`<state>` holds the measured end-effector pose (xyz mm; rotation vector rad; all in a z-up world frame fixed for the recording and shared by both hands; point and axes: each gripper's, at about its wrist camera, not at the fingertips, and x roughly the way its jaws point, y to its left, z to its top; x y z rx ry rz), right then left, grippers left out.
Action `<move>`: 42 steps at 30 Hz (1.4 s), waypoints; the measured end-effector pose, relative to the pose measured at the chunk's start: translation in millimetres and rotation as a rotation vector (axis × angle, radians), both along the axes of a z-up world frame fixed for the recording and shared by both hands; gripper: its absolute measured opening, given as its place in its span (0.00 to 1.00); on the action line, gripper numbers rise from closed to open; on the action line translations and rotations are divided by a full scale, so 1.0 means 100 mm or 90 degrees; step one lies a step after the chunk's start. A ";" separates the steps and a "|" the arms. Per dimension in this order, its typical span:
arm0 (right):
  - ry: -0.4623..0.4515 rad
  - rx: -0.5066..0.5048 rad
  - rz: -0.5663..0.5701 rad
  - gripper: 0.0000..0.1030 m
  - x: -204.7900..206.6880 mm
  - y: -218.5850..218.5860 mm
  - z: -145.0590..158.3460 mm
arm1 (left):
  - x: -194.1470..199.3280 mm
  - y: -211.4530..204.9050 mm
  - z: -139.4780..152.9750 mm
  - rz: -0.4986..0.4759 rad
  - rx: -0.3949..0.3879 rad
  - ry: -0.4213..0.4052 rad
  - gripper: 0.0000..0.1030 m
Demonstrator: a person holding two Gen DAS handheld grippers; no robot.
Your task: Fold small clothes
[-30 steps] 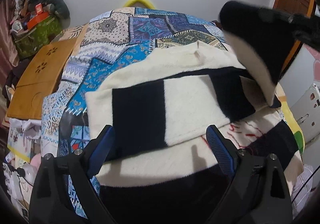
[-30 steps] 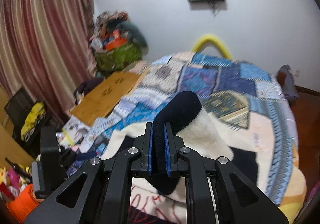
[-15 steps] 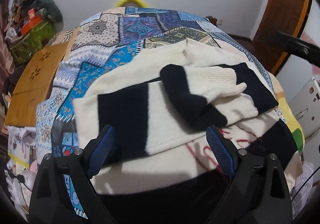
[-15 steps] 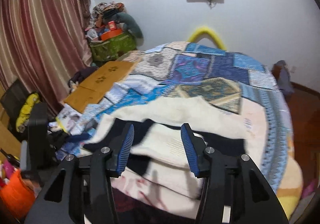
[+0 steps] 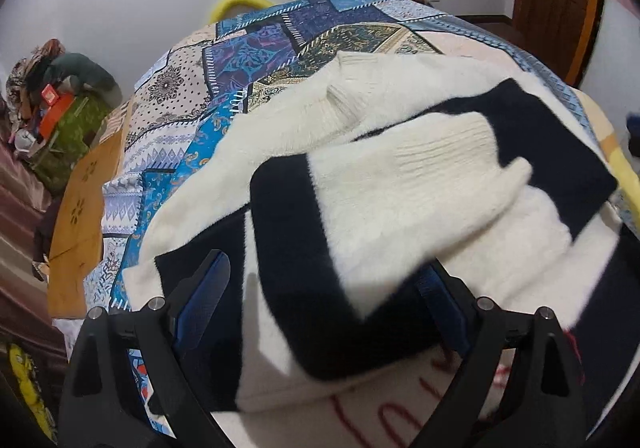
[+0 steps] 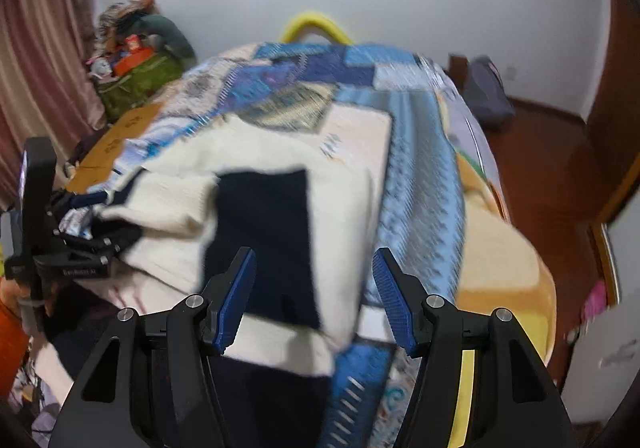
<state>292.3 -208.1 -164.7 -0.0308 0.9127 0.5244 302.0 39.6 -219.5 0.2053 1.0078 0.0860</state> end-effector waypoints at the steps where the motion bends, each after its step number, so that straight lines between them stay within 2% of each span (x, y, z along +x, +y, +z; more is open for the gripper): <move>1: 0.012 -0.005 -0.003 0.55 0.01 -0.03 -0.08 | 0.03 0.01 0.00 0.006 -0.005 -0.001 0.90; 6: 0.046 -0.016 -0.002 0.55 0.01 -0.06 -0.33 | 0.12 0.15 0.00 0.053 -0.020 -0.012 0.90; 11: 0.076 -0.011 0.011 0.55 0.00 -0.01 -0.50 | 0.03 0.55 0.06 0.139 -0.035 -0.035 0.85; 13: 0.078 -0.019 0.017 0.55 -0.03 0.00 -0.55 | -0.05 0.79 0.03 0.181 -0.050 -0.029 0.79; 17: 0.082 -0.019 0.021 0.55 -0.03 -0.01 -0.58 | -0.23 1.16 -0.07 0.216 -0.086 -0.004 0.79; 21: 0.080 -0.024 0.017 0.55 -0.03 0.01 -0.56 | -0.43 1.35 -0.14 0.246 -0.057 0.001 0.75; 23: 0.078 -0.026 0.015 0.55 -0.03 0.01 -0.55 | -0.50 1.45 -0.21 0.249 -0.081 0.017 0.65; 24: 0.077 -0.027 0.015 0.55 -0.03 0.02 -0.54 | -0.52 1.49 -0.23 0.246 -0.103 0.021 0.62; 26: 0.074 -0.029 0.014 0.55 -0.04 0.03 -0.52 | -0.58 1.57 -0.24 0.239 -0.155 0.023 0.50; 28: 0.070 -0.028 0.013 0.55 -0.04 0.06 -0.49 | -0.61 1.60 -0.23 0.237 -0.167 0.019 0.44; 30: 0.064 -0.027 0.013 0.55 -0.04 0.08 -0.45 | -0.62 1.61 -0.22 0.227 -0.183 0.020 0.29; 31: 0.059 -0.027 0.012 0.55 -0.04 0.10 -0.43 | -0.63 1.61 -0.22 0.224 -0.190 0.023 0.14; 32: 0.055 -0.026 0.012 0.55 -0.05 0.11 -0.41 | -0.63 1.62 -0.22 0.220 -0.195 0.024 0.05; 36: 0.042 -0.025 0.019 0.55 -0.04 0.19 -0.34 | -0.67 1.63 -0.11 0.200 -0.210 0.003 0.05; 42: 0.021 -0.027 0.030 0.55 -0.05 0.29 -0.25 | -0.76 1.83 0.27 0.188 -0.230 -0.047 0.04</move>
